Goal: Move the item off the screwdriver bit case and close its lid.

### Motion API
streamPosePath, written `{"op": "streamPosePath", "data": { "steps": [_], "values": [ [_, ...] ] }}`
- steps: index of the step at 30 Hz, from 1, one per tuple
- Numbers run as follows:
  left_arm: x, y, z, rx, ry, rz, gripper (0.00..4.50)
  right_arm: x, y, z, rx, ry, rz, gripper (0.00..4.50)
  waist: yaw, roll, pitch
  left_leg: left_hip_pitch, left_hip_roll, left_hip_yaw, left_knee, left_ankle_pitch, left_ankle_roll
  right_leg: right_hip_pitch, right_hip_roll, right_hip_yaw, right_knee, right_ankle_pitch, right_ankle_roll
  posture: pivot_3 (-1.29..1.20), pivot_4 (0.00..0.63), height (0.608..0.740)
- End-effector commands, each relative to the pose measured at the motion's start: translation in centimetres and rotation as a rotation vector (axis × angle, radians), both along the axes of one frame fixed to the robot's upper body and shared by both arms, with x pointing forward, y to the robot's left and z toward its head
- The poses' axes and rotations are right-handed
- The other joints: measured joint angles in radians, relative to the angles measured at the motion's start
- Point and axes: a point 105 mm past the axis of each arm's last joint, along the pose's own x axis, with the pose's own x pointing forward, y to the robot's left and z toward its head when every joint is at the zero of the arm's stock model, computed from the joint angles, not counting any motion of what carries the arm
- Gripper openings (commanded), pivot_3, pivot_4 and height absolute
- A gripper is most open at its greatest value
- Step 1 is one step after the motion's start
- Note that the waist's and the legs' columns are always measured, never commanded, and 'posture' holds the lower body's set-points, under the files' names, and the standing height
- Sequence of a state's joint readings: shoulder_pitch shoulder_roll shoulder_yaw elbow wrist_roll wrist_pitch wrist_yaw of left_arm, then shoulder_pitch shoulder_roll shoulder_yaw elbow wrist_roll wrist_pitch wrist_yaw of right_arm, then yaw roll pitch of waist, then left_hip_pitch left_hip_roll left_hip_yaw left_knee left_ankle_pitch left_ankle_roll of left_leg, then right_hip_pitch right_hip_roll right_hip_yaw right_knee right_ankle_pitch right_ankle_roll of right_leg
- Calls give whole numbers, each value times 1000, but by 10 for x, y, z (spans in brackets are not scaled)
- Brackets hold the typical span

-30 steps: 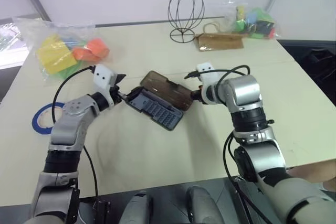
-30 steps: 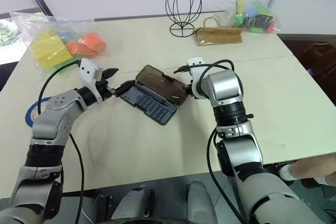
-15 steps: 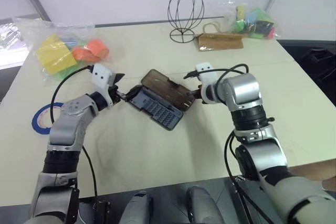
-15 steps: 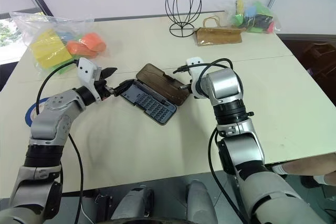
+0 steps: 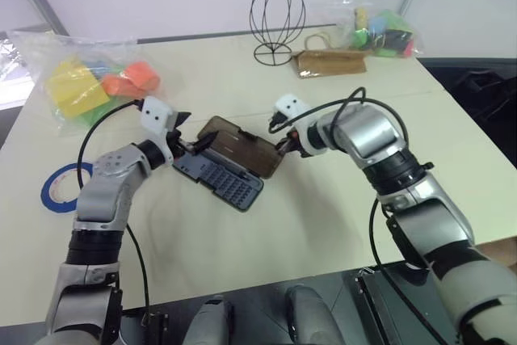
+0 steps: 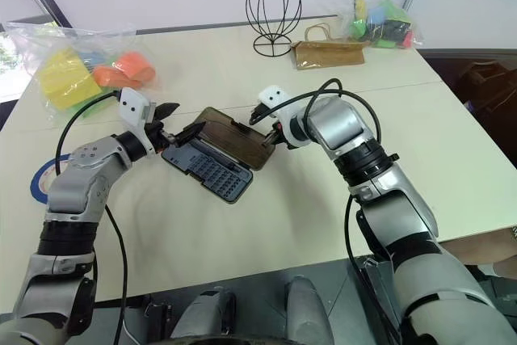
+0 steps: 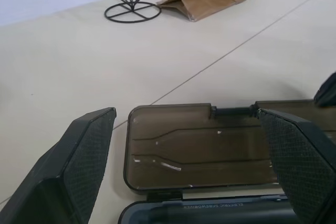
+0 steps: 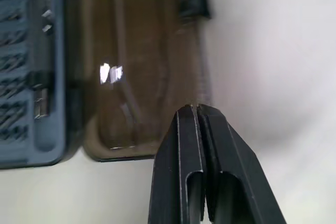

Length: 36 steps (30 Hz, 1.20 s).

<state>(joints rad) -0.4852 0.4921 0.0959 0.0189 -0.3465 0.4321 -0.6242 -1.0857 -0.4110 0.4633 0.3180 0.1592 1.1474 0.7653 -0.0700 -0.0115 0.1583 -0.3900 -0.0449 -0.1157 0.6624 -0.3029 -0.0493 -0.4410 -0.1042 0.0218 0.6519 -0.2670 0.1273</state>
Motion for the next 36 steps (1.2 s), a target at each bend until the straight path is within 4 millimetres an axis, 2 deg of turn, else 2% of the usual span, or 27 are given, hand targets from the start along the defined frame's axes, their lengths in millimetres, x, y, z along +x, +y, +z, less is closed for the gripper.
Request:
{"op": "streamPosePath", "data": {
  "steps": [1,6,10,13,16,21,24,31,33,36],
  "values": [
    [-3,9,17,3,-67,33,4500,2,9,14,1,-41,50,61,2,0,0,0,0,0,0,0,0,0,0,0,0,0,0,0,150,740],
    [-4,10,17,1,-69,41,4500,4,12,14,5,-68,48,61,2,0,0,0,0,0,0,0,0,0,-1,0,0,0,0,0,150,740],
    [-5,9,16,0,-68,38,4500,5,11,28,66,-99,-1,61,2,0,0,0,0,0,0,0,0,0,-1,0,0,0,0,0,150,740],
    [-4,7,16,-1,-67,31,4500,-3,6,39,102,-114,-6,61,4,0,0,-1,0,0,0,0,0,0,-1,0,0,0,0,0,150,740],
    [-3,6,17,-1,-66,27,4500,-10,3,46,141,-117,-9,842,5,0,0,-1,-1,-1,0,0,0,0,-1,0,0,0,0,0,150,740],
    [3,4,16,5,-58,7,4500,-4,-8,63,250,-152,-228,3266,4,0,0,-1,-1,0,0,0,0,-1,-1,0,1,0,0,0,150,740],
    [10,4,14,14,-50,-3,4500,-1,-14,63,275,-142,-380,3266,2,0,0,-1,-1,0,1,0,0,-1,-1,0,2,0,0,0,150,740],
    [22,4,19,33,-58,-27,4500,4,-33,41,298,-29,-835,3266,2,0,0,-1,-2,0,1,1,-2,-3,-2,0,11,0,0,0,150,740],
    [26,2,20,34,-58,-35,4500,2,-25,34,253,-12,-889,3266,1,0,0,-1,-4,0,0,1,-2,-4,-5,0,13,0,0,0,150,740],
    [28,-1,21,40,-57,-51,4500,-1,-14,35,251,-12,-906,3266,-3,1,0,-1,-7,0,-1,2,-4,-6,-8,0,14,0,0,0,150,740]
  ]
}}
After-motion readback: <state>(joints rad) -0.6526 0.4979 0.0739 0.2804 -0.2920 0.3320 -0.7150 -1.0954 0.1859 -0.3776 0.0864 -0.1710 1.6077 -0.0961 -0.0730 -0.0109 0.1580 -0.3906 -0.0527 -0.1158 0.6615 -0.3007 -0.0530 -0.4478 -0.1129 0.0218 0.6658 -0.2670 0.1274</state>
